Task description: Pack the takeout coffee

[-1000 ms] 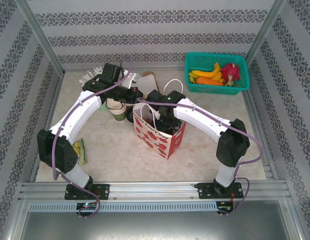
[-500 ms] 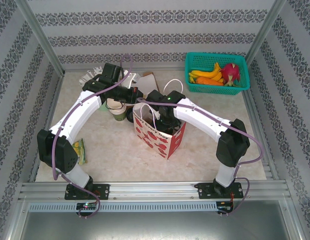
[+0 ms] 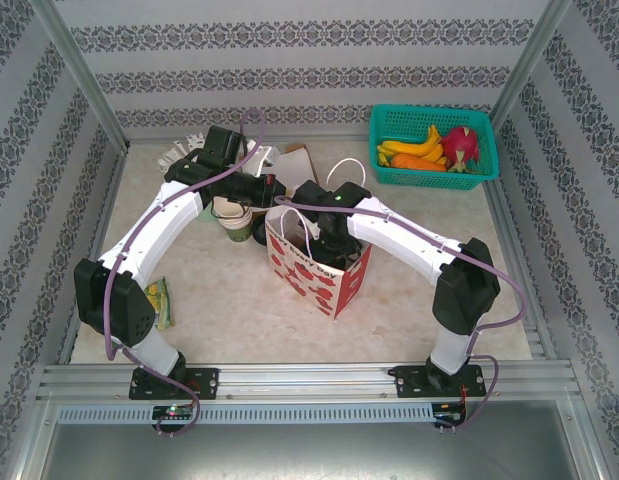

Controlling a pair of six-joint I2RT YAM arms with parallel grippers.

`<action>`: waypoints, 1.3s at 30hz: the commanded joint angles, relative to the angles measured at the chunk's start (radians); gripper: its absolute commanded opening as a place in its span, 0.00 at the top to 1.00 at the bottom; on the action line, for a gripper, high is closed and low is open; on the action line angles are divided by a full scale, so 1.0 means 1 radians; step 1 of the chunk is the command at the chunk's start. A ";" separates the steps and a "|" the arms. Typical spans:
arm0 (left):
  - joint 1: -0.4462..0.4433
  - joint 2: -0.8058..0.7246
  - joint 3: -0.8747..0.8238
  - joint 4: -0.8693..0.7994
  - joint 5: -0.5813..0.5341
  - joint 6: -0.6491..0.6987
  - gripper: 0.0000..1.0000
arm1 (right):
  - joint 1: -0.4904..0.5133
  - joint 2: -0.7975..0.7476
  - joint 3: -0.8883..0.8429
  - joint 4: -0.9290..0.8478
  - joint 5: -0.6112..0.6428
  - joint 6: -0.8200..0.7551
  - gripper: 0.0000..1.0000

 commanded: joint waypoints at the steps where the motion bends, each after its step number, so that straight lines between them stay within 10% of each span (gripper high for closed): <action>1: 0.005 0.018 0.020 -0.001 0.016 0.006 1.00 | -0.021 0.043 -0.045 -0.009 -0.004 0.028 0.37; 39: 0.004 0.033 0.028 -0.009 0.015 0.017 1.00 | -0.026 0.053 0.044 -0.161 -0.066 0.085 0.38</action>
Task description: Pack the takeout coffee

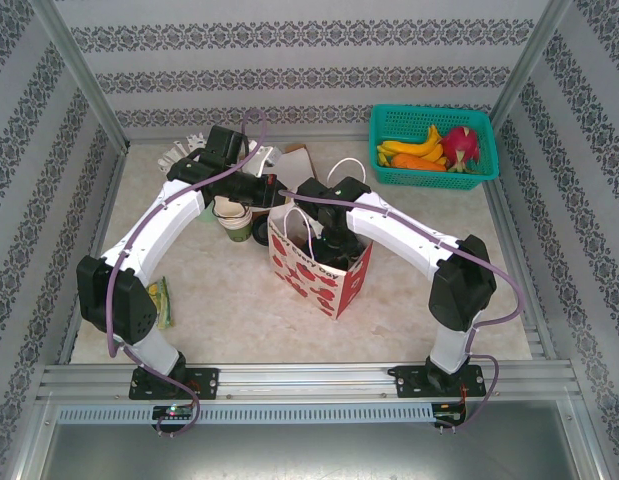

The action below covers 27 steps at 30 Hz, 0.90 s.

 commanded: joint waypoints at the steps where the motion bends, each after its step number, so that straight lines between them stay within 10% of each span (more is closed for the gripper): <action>1: 0.005 0.017 0.023 -0.007 0.011 0.017 1.00 | -0.005 0.026 0.001 -0.072 -0.008 0.011 0.38; 27: 0.005 0.017 0.023 -0.010 0.009 0.016 1.00 | -0.007 0.014 0.001 -0.091 -0.022 0.026 0.38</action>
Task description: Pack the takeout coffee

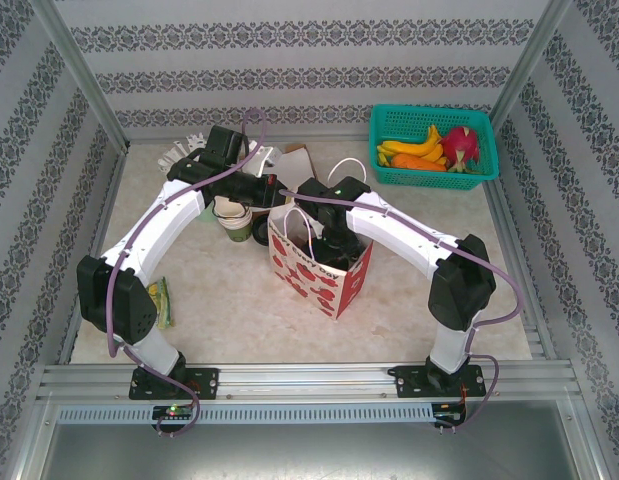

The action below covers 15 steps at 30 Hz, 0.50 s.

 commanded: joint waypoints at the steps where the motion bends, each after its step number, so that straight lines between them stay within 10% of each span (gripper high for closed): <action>1: 0.005 0.018 0.023 -0.010 0.003 0.017 1.00 | -0.002 0.006 0.001 -0.087 -0.011 0.023 0.38; 15: 0.005 0.020 0.022 -0.006 0.006 0.018 1.00 | 0.002 -0.008 0.019 -0.114 -0.007 0.030 0.38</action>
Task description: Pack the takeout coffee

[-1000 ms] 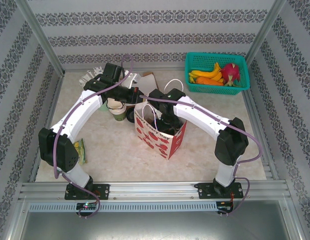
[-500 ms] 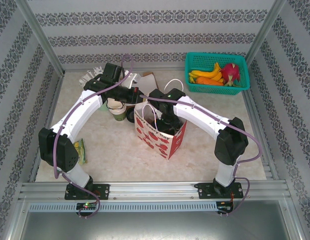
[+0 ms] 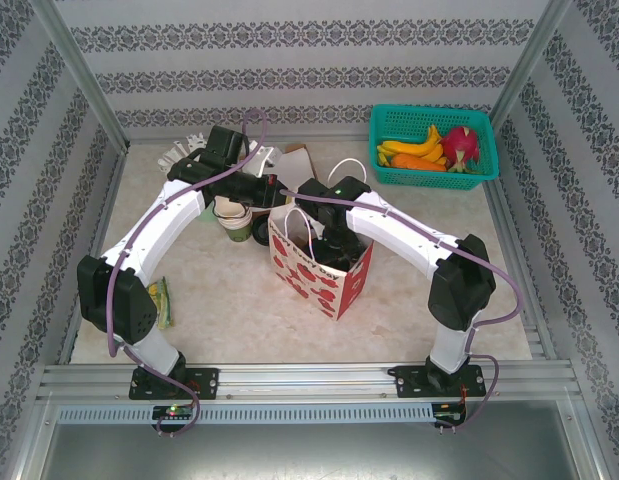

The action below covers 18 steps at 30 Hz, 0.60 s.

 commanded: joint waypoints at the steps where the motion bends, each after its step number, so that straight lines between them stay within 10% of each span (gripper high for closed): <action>1: 0.004 0.020 0.022 -0.007 0.001 0.019 1.00 | 0.002 -0.009 0.014 -0.090 -0.002 0.016 0.38; 18: 0.004 0.024 0.024 -0.014 0.007 0.027 1.00 | 0.008 -0.035 0.074 -0.132 0.022 0.030 0.38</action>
